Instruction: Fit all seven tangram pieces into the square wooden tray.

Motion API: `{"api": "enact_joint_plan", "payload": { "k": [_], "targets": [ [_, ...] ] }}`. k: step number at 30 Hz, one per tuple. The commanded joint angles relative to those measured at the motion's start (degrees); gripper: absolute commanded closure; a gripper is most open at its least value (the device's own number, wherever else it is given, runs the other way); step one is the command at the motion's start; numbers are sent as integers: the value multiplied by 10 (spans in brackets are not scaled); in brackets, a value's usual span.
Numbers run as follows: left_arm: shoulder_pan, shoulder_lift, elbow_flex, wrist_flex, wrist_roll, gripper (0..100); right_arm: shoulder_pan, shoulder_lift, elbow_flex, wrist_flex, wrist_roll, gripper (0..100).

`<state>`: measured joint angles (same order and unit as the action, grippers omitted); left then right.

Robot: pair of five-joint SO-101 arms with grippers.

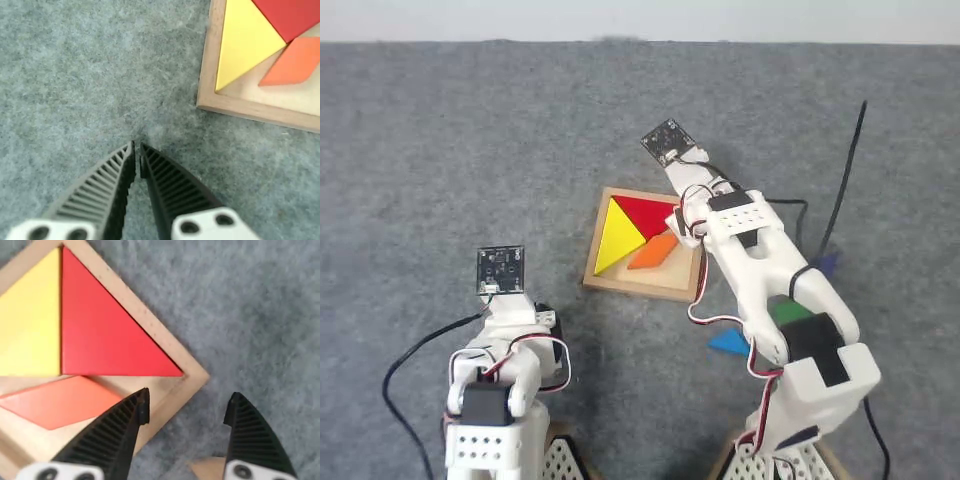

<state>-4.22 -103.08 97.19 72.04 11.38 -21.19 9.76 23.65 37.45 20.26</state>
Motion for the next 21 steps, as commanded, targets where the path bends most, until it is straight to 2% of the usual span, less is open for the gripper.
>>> {"api": "enact_joint_plan", "payload": {
  "k": [1, 7, 11, 16, 21],
  "targets": [
    [-4, -11, -7, 3, -9, 986, -15, -7, -11, -11, -7, 753],
    [-4, -11, -7, 3, -9, 986, -22, -16, -8, 4, -9, 753],
    [-4, -11, -7, 3, -9, 986, -51, -65, 14, 38, -13, 753],
    [-4, -11, -7, 3, -9, 986, -104, -150, 119, -4, -13, 753],
    [-4, -11, -7, 3, -9, 986, -110, -159, 142, -23, -12, 753]
  ]
}}
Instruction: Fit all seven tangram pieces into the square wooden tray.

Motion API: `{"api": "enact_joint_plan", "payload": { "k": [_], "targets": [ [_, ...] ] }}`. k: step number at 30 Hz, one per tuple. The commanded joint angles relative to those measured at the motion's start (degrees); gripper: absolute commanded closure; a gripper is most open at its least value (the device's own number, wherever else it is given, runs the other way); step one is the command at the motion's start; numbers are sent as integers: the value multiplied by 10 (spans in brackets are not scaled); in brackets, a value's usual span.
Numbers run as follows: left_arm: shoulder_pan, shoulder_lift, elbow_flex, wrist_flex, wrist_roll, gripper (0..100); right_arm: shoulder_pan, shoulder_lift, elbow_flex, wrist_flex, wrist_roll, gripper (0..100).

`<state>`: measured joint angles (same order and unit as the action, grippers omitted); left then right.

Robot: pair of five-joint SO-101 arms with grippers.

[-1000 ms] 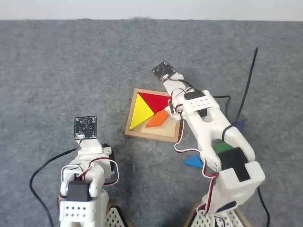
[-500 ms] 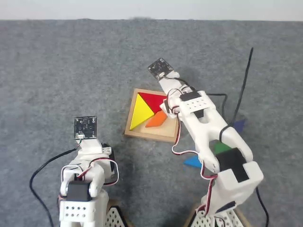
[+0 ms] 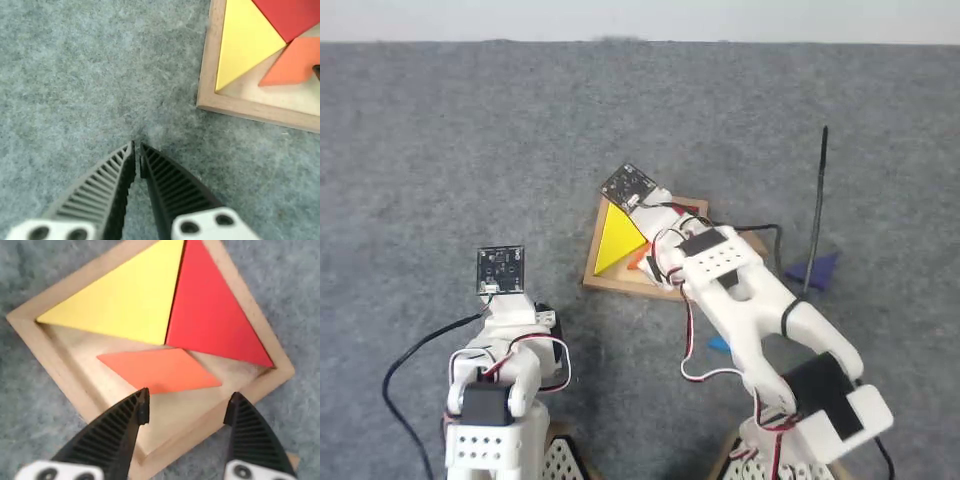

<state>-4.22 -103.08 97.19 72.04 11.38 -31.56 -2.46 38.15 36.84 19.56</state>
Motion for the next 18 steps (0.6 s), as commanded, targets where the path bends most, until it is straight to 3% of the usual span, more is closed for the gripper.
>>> {"api": "enact_joint_plan", "payload": {
  "k": [1, 12, 18],
  "targets": [
    [-4, -11, -7, 3, -9, 986, -7, -33, -6, -21, -5, 753],
    [-4, -11, -7, 3, -9, 986, -4, 81, -73, -22, -1, 753],
    [-4, -11, -7, 3, -9, 986, 58, 80, -72, -4, 18, 753]
  ]
}}
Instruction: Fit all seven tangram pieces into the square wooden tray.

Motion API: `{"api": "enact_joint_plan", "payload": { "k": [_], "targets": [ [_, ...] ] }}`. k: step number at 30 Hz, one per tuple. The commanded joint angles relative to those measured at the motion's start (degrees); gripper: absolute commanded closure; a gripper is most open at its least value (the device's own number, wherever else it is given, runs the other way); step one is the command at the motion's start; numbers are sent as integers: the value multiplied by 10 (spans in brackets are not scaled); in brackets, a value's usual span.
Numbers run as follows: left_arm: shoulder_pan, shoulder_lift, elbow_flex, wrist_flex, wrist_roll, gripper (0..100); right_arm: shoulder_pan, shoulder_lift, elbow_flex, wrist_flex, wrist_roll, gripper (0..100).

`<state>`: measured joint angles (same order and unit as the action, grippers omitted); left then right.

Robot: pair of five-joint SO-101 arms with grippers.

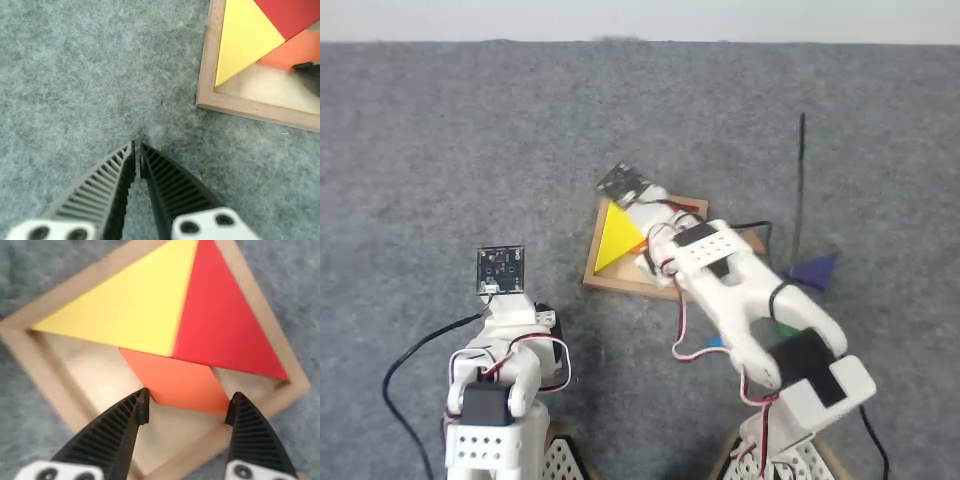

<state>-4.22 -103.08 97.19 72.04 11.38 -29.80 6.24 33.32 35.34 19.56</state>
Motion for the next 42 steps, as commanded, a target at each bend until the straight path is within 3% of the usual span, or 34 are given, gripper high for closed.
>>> {"api": "enact_joint_plan", "payload": {
  "k": [1, 9, 15, 21, 42],
  "targets": [
    [-4, -11, -7, 3, -9, 986, 51, -10, -23, 15, 30, 753],
    [-4, -11, -7, 3, -9, 986, 99, -18, -47, 21, 44, 753],
    [-4, -11, -7, 3, -9, 986, 71, -110, -42, 28, -26, 753],
    [-4, -11, -7, 3, -9, 986, 53, -141, -11, 27, -39, 753],
    [-4, -11, -7, 3, -9, 986, 117, 73, -129, 7, -37, 753]
  ]
}}
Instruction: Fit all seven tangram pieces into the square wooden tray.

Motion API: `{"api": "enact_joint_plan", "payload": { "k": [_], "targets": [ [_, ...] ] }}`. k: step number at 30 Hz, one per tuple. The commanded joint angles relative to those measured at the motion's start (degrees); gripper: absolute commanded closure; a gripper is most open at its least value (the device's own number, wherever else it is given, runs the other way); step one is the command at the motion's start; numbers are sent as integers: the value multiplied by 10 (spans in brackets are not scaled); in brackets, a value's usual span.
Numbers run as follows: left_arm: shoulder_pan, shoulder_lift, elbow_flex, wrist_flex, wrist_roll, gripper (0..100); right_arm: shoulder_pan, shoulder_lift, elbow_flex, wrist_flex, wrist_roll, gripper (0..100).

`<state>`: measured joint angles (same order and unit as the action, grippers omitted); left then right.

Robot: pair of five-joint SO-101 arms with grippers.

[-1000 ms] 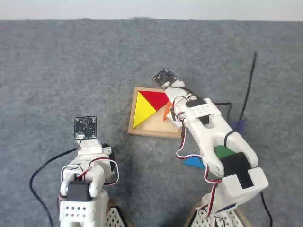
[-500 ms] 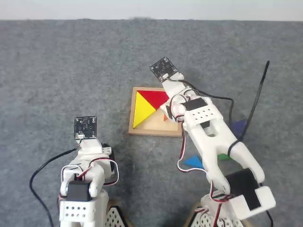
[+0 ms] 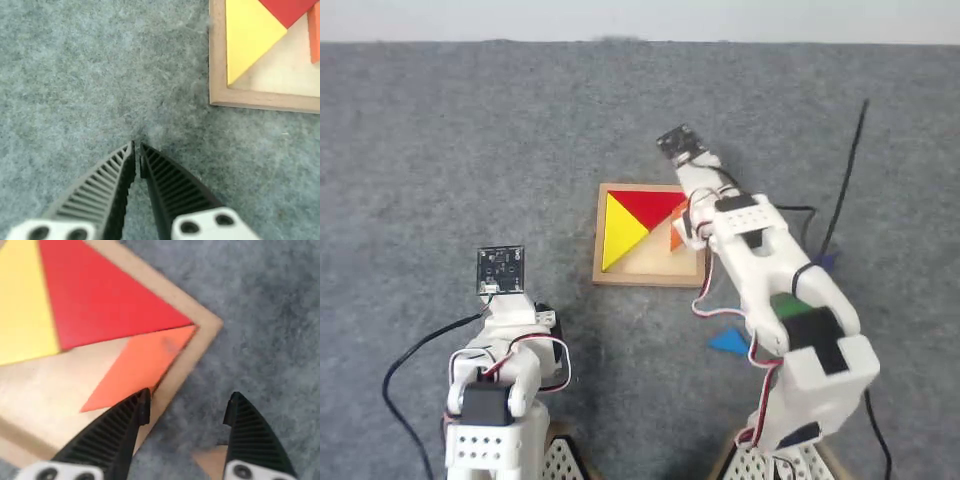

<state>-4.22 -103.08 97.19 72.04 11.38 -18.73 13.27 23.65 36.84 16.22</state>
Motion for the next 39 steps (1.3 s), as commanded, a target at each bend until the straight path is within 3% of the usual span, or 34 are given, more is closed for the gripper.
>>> {"api": "enact_joint_plan", "payload": {
  "k": [1, 9, 19, 30, 39],
  "targets": [
    [-4, -11, -7, 3, -9, 986, 5, 0, -33, -7, -4, 753],
    [-4, -11, -7, 3, -9, 986, 4, -49, -5, -7, -8, 753],
    [-4, -11, -7, 3, -9, 986, 9, -218, 121, 1, -8, 753],
    [-4, -11, -7, 3, -9, 986, 127, -298, 91, 288, 20, 750],
    [-4, -11, -7, 3, -9, 986, 211, -299, 96, 325, 96, 749]
  ]
}}
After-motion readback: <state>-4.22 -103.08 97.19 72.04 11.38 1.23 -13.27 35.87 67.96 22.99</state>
